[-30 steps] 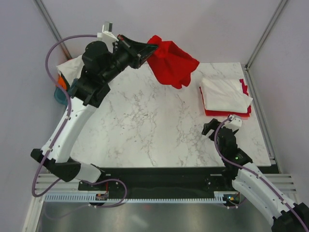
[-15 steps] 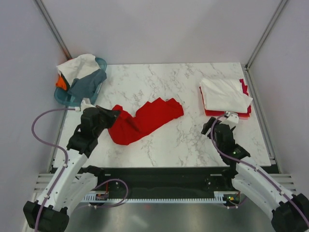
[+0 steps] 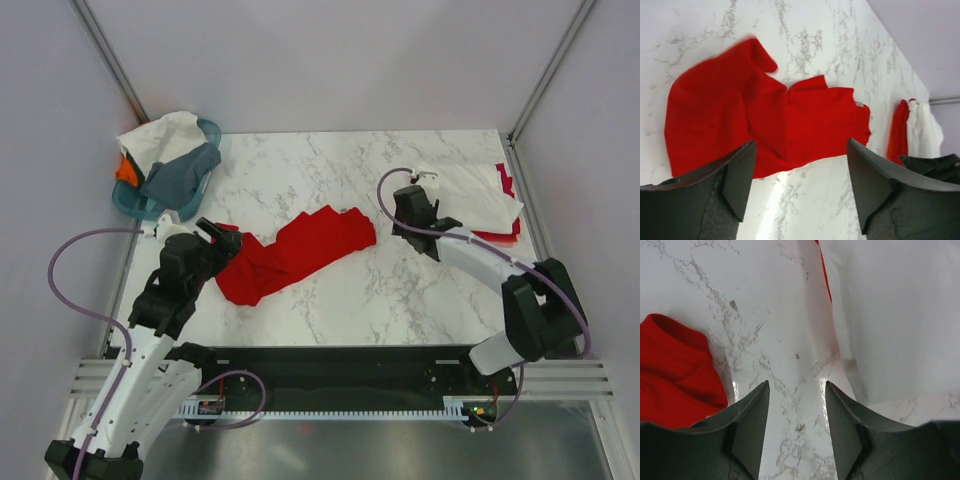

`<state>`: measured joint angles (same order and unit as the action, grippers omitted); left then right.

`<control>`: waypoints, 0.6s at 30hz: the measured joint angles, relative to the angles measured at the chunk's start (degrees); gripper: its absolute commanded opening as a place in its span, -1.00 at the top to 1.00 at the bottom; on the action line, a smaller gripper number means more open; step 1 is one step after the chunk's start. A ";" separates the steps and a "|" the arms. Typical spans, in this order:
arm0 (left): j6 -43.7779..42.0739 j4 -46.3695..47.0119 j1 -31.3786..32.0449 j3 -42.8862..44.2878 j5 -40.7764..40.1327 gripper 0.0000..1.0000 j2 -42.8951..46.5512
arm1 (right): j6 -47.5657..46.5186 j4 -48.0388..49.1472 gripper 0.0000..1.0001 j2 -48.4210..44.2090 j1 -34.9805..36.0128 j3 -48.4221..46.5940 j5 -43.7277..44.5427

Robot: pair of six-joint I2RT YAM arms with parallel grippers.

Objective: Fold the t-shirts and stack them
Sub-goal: Move the tshirt to the center of the board, then flatten the tshirt out

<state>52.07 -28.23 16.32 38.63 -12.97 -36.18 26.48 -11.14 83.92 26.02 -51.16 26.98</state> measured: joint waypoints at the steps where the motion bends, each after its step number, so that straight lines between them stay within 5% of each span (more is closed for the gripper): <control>1: -0.44 -0.79 -0.02 0.00 -0.33 -0.75 0.20 | -0.46 -0.72 -0.11 2.47 -0.02 -1.90 0.57; 18: -5.25 -9.53 -0.02 2.16 -4.57 -0.85 2.91 | -3.61 -8.76 -0.03 29.79 -9.07 -23.71 1.49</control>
<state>46.83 -37.76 16.29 40.80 -17.54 -33.28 22.87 -19.90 113.71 16.95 -74.87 28.47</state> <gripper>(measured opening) 0.925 0.515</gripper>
